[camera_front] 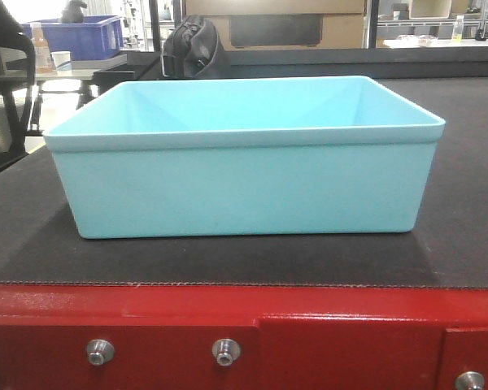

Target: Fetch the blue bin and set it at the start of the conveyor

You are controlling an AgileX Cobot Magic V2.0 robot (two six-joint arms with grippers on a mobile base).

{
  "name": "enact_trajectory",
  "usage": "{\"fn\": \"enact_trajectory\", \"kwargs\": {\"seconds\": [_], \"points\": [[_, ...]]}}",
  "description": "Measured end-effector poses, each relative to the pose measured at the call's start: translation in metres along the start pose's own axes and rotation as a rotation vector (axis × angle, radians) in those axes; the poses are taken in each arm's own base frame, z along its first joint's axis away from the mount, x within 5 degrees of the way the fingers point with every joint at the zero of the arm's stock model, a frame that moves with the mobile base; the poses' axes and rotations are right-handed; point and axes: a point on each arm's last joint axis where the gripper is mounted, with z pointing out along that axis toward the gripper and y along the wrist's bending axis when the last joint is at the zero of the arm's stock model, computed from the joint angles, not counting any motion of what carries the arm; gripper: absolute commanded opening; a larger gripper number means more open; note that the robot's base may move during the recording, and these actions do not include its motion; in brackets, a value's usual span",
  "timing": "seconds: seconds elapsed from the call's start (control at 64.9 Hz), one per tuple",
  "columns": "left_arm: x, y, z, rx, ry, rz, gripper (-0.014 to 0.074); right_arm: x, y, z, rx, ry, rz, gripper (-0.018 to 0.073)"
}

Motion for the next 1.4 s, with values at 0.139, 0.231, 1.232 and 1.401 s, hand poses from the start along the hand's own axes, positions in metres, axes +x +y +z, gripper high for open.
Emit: {"fn": "enact_trajectory", "kwargs": {"seconds": [0.139,0.231,1.232,1.401], "points": [[0.0,0.0,0.0,0.0,0.0,0.0,-0.0111,0.0,0.0,0.0,0.0,0.0,0.0,-0.0167],[0.0,0.0,0.0,0.0,0.0,0.0,-0.0111,0.0,0.0,0.0,0.0,-0.001,0.0,-0.0167],[0.086,0.021,-0.013,0.015,-0.062,0.287,-0.0111,0.0,0.0,0.0,0.0,-0.002,0.0,-0.0167],[0.119,0.036,-0.016,-0.072,-0.037,0.317,-0.0111,0.0,0.0,0.0,0.0,-0.002,0.0,-0.0167]]}}
